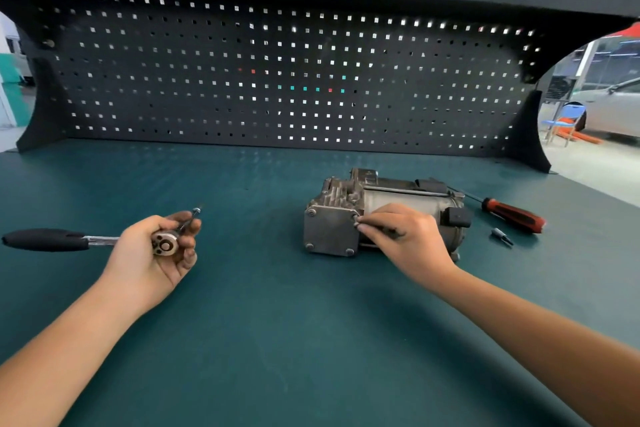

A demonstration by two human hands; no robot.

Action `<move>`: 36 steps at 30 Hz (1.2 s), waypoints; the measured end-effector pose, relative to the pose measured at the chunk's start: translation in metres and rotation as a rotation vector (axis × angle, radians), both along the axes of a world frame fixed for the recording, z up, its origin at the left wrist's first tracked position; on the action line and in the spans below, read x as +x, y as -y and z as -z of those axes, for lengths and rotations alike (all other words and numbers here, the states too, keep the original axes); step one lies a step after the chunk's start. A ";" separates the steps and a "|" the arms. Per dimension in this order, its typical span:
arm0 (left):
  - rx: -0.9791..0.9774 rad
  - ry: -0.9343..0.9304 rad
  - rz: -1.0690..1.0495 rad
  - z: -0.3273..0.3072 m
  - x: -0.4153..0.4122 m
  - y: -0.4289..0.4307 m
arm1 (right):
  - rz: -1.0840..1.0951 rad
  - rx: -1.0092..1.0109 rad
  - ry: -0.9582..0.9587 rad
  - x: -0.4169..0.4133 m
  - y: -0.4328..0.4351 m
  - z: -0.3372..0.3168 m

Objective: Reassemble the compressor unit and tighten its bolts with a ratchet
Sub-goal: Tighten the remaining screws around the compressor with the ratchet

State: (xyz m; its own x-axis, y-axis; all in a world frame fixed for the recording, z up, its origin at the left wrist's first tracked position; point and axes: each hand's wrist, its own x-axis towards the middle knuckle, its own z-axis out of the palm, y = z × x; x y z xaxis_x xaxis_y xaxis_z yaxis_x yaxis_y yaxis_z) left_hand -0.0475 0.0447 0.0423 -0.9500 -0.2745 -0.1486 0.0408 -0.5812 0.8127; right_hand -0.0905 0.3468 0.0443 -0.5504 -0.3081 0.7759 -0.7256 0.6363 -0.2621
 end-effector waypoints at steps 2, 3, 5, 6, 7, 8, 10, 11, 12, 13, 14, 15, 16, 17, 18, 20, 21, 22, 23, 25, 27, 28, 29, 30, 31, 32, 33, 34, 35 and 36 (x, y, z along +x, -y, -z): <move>-0.011 0.002 0.006 0.000 0.000 -0.001 | -0.004 0.020 0.007 0.000 0.000 0.000; -0.015 0.002 0.009 0.000 0.000 -0.001 | -0.005 0.021 0.007 0.000 0.001 0.000; -0.019 0.003 0.015 0.000 0.000 -0.001 | 0.004 0.023 0.002 0.000 0.002 0.000; -0.019 0.004 0.017 0.000 0.001 -0.001 | 0.012 0.023 -0.002 0.001 0.002 0.001; -0.020 0.004 0.018 0.000 0.001 -0.001 | 0.025 0.020 -0.003 0.002 0.003 0.001; -0.022 0.004 0.020 0.000 0.001 -0.002 | 0.041 0.016 -0.001 0.003 0.003 0.002; -0.026 0.004 0.024 0.000 0.001 -0.002 | 0.064 -0.003 0.009 0.003 0.005 0.003; -0.029 0.005 0.025 0.000 0.001 -0.002 | 0.067 -0.016 0.022 0.002 0.005 0.003; -0.032 0.004 0.026 -0.001 0.002 -0.002 | 0.065 -0.033 0.039 0.002 0.006 0.003; -0.036 0.005 0.026 -0.001 0.002 -0.002 | 0.059 -0.055 0.057 0.000 0.007 0.003; -0.039 0.006 0.027 -0.001 0.002 -0.003 | 0.050 -0.081 0.076 -0.001 0.007 0.002; -0.042 0.008 0.028 -0.001 0.002 -0.003 | 0.045 -0.105 0.101 -0.002 0.007 0.002; -0.043 0.009 0.029 -0.001 0.002 -0.003 | 0.046 -0.127 0.131 -0.003 0.007 0.002; -0.044 0.010 0.030 -0.001 0.002 -0.003 | 0.054 -0.148 0.162 -0.004 0.007 0.002; -0.045 0.012 0.031 -0.001 0.002 -0.003 | 0.068 -0.171 0.194 -0.005 0.007 0.002; -0.053 0.015 0.036 -0.001 0.002 -0.003 | 0.096 -0.213 0.253 -0.005 0.007 0.003; -0.060 0.016 0.040 0.000 0.002 -0.004 | 0.108 -0.229 0.274 -0.005 0.007 0.002; -0.070 0.018 0.045 0.000 0.002 -0.004 | 0.117 -0.237 0.288 -0.004 0.007 0.002; -0.085 0.021 0.051 0.000 0.002 -0.005 | 0.126 -0.229 0.299 -0.004 0.008 0.001; -0.124 0.029 0.065 0.000 0.003 -0.007 | 0.150 -0.161 0.305 -0.001 0.010 -0.002; -0.164 0.031 0.081 0.001 0.003 -0.009 | 0.168 -0.108 0.304 0.000 0.013 -0.005; -0.183 0.030 0.088 0.001 0.003 -0.010 | 0.175 -0.089 0.308 0.000 0.013 -0.007; -0.202 0.027 0.096 0.002 0.003 -0.011 | 0.185 -0.057 0.304 0.000 0.014 -0.008; -0.225 0.026 0.103 0.002 0.003 -0.011 | 0.195 -0.015 0.292 0.000 0.015 -0.009; -0.251 0.027 0.110 0.003 0.003 -0.011 | 0.200 0.015 0.286 -0.001 0.015 -0.009; -0.281 0.027 0.117 0.004 0.004 -0.011 | 0.199 0.031 0.286 -0.001 0.014 -0.009; -0.316 0.025 0.121 0.004 0.004 -0.012 | 0.194 0.041 0.286 0.000 0.014 -0.009; -0.358 0.020 0.122 0.005 0.004 -0.012 | 0.193 0.055 0.282 0.000 0.013 -0.009; -0.406 0.012 0.120 0.006 0.004 -0.013 | 0.195 0.068 0.281 0.001 0.013 -0.009; -0.458 0.002 0.117 0.007 0.005 -0.014 | 0.200 0.079 0.286 0.001 0.012 -0.009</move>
State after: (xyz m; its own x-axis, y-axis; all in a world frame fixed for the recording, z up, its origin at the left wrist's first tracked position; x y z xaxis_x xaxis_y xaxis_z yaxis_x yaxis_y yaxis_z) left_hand -0.0426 0.0591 0.0355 -0.9783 -0.2034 -0.0386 -0.0050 -0.1631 0.9866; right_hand -0.0896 0.3347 0.0532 -0.7973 -0.2252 0.5599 -0.4893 0.7844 -0.3813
